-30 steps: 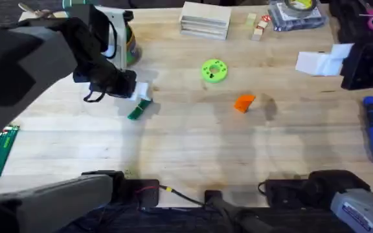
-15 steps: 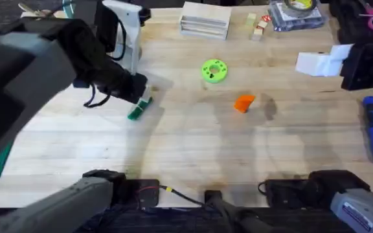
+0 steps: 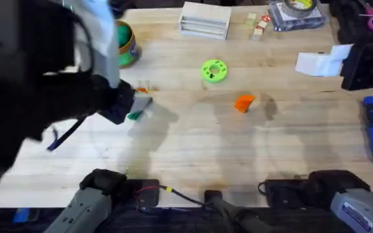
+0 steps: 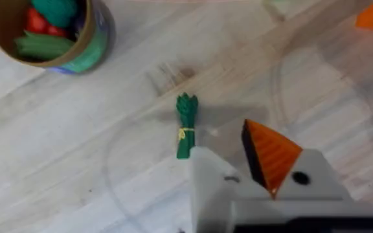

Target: Pick up the gripper from the table and insert it into the empty holder that is missing its gripper. Then pick up a screw, insert it into the mounting hole, and use the screwdriver to tighten it. Finally, clean up the table by picking up the vegetable and placing it into the bucket.

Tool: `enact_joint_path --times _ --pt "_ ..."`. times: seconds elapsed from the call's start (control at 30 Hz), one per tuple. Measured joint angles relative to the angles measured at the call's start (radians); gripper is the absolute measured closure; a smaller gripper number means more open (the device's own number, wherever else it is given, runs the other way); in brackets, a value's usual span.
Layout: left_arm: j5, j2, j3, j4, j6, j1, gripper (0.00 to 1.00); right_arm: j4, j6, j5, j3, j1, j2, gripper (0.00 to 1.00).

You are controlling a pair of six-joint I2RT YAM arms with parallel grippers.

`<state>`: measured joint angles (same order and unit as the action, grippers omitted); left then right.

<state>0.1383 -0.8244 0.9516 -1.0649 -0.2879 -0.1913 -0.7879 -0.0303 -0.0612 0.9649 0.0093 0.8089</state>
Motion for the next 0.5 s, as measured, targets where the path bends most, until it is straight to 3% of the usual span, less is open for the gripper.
enact_joint_path --times 0.03,0.07,0.23,0.3,0.5 --pt "0.000 0.030 0.000 0.014 0.006 0.000 0.950 0.000 0.000 0.000 0.000 0.000 0.000 0.010" --pt "0.000 0.060 0.000 0.031 0.010 0.000 0.875 0.000 0.000 0.000 0.000 0.000 0.000 0.010" --pt "0.000 0.199 0.000 0.134 0.049 0.000 0.076 -0.006 0.000 0.000 0.000 0.000 0.000 0.010" --pt "0.000 0.234 0.000 0.176 0.059 0.000 0.014 -0.006 0.000 0.000 0.000 0.000 0.000 0.010" --pt "0.000 0.263 0.000 0.188 0.064 0.000 0.009 -0.006 0.000 0.000 0.000 0.000 0.000 0.010"
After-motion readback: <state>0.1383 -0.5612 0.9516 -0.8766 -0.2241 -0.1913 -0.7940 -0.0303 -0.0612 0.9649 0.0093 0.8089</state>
